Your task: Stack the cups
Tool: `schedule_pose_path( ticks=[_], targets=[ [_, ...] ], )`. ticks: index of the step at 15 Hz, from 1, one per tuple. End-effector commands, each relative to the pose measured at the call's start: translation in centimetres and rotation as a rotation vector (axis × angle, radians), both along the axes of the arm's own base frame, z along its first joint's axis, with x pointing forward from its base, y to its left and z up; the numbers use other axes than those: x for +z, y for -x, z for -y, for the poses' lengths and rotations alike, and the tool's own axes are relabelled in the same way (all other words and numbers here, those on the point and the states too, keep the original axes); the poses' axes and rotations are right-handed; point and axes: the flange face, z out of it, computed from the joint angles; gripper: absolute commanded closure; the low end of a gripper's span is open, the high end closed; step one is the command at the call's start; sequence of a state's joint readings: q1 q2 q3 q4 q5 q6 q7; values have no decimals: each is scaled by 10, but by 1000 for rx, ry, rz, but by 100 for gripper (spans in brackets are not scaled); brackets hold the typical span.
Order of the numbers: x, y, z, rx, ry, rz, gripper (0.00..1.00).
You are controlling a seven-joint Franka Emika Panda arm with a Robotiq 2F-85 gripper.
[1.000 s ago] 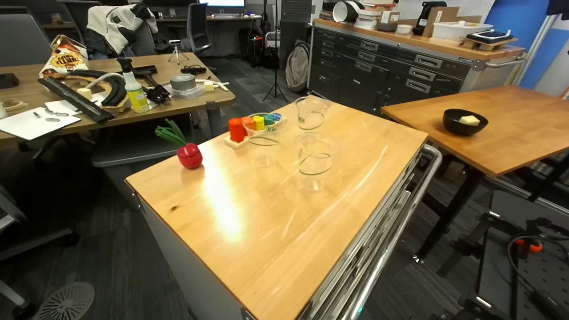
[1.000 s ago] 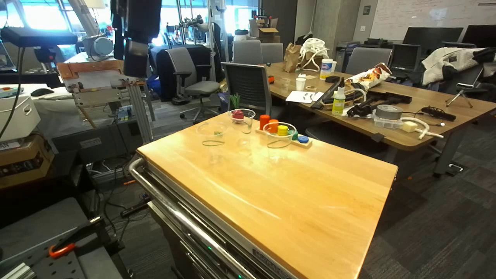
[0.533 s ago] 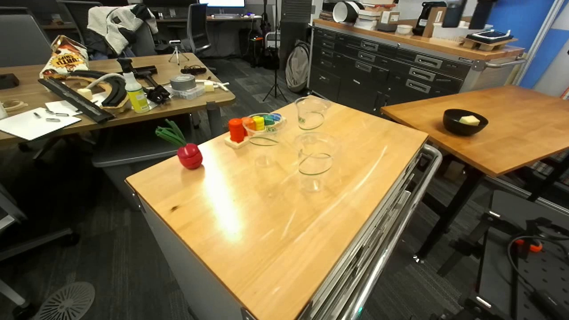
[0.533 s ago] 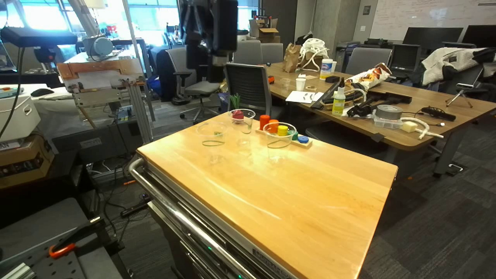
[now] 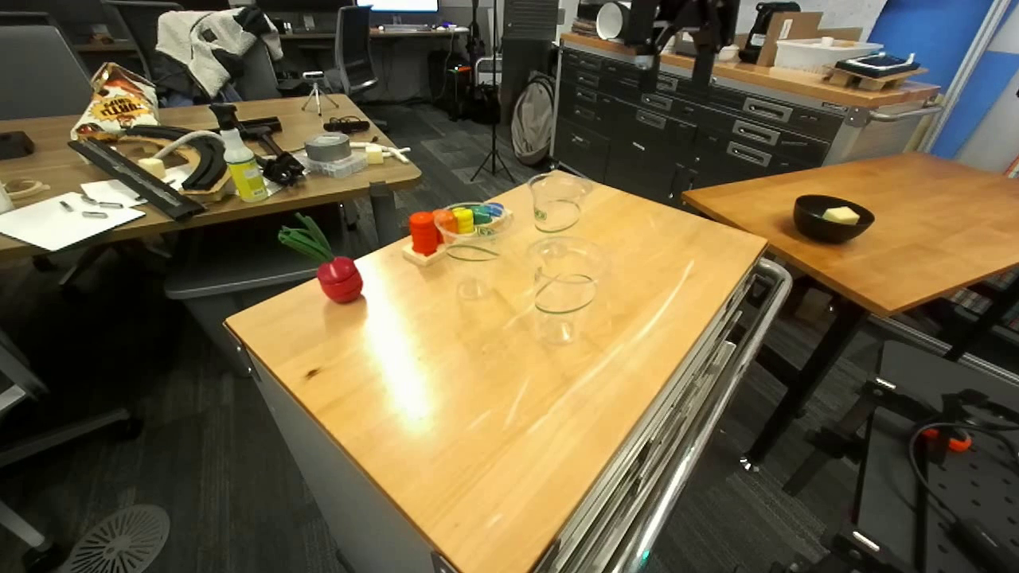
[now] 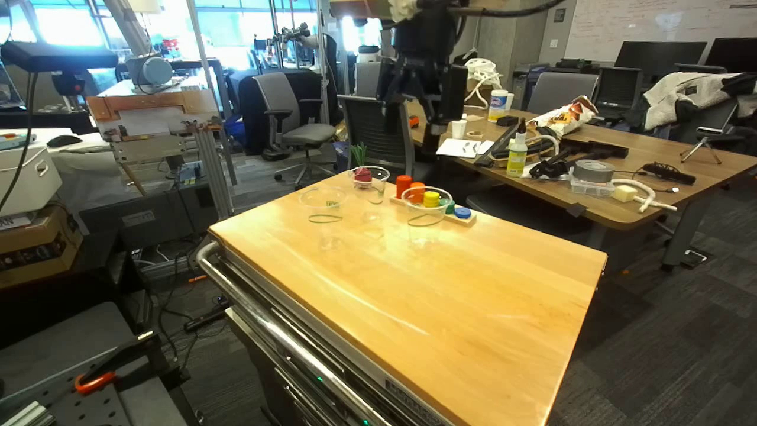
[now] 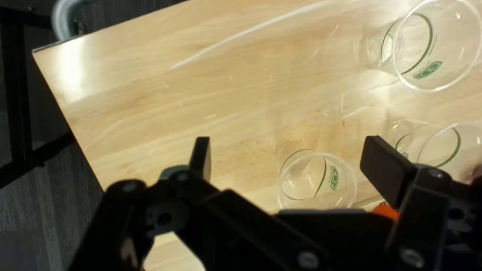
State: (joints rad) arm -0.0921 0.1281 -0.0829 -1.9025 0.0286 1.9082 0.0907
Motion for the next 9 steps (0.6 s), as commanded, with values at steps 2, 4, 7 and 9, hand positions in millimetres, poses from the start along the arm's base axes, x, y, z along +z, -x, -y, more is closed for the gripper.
schedule_pose_path(
  ticks=[2, 4, 7, 9],
  targets=[
    [-30, -73, 3, -38, -17, -2, 0],
    [-50, -93, 5, -46, -14, -7, 0],
    [-80, -109, 11, -53, -1, -40, 0],
    [-101, -116, 12, -56, -1, -65, 0]
  ],
)
